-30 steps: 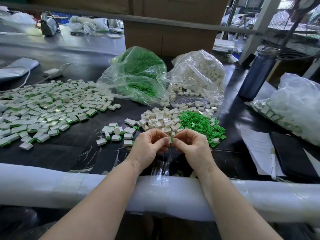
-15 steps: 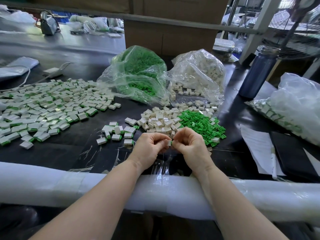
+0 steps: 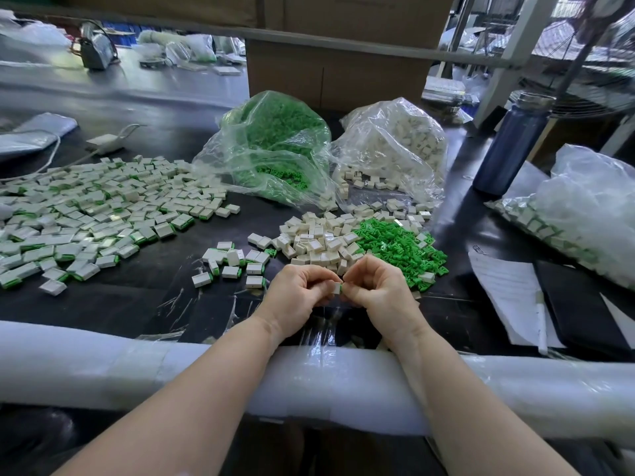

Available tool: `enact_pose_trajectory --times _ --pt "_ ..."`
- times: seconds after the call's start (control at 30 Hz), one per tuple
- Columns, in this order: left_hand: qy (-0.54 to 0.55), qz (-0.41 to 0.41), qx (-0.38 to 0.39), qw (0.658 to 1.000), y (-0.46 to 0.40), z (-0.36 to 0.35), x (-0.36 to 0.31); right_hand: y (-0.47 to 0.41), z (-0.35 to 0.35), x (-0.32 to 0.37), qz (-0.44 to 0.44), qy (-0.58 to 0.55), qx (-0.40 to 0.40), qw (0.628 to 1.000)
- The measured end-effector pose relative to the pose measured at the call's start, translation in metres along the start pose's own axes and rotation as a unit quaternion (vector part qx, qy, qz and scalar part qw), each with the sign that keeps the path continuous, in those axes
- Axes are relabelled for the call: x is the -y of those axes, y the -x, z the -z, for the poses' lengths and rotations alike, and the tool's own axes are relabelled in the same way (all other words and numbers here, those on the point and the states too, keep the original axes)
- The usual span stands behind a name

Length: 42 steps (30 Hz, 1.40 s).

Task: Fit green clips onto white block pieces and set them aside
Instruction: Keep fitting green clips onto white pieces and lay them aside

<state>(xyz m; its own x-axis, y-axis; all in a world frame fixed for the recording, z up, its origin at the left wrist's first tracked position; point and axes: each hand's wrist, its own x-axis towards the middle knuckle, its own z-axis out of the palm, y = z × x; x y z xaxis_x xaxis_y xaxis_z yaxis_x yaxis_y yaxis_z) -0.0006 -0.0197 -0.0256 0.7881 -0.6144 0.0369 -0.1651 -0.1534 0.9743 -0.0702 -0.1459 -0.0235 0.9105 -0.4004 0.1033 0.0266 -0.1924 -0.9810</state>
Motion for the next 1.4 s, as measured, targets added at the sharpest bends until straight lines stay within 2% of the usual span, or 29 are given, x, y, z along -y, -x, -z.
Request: enact_pose_trajectory --times 0.37,0.67,0.77,0.97,1.1,1.4 --pt "-0.034 -0.007 0.016 0.999 0.0009 -0.0005 0.0001 0.0002 0.0007 -0.0001 -0.002 0.001 0.014 1.000" --pt "0.008 -0.030 -0.017 0.999 -0.0010 -0.0028 0.0018 -0.0022 0.0000 -0.0022 -0.009 -0.040 -0.034 0.999" --pt "-0.026 -0.051 -0.002 0.998 -0.0003 -0.0029 0.0027 -0.0023 0.0002 -0.0021 -0.018 -0.057 -0.038 0.997" --pt "-0.056 -0.053 -0.030 0.997 -0.0025 -0.0017 0.0032 -0.0008 0.0031 -0.0011 -0.021 -0.086 -0.027 0.996" --pt "-0.020 -0.039 -0.015 0.999 -0.0016 0.0001 0.0014 -0.0013 0.0013 -0.0016 -0.013 -0.044 -0.029 0.999" --pt "-0.013 -0.018 0.007 1.000 -0.0008 0.0012 0.0029 -0.0013 -0.0024 -0.0007 -0.022 0.003 -0.021 1.000"
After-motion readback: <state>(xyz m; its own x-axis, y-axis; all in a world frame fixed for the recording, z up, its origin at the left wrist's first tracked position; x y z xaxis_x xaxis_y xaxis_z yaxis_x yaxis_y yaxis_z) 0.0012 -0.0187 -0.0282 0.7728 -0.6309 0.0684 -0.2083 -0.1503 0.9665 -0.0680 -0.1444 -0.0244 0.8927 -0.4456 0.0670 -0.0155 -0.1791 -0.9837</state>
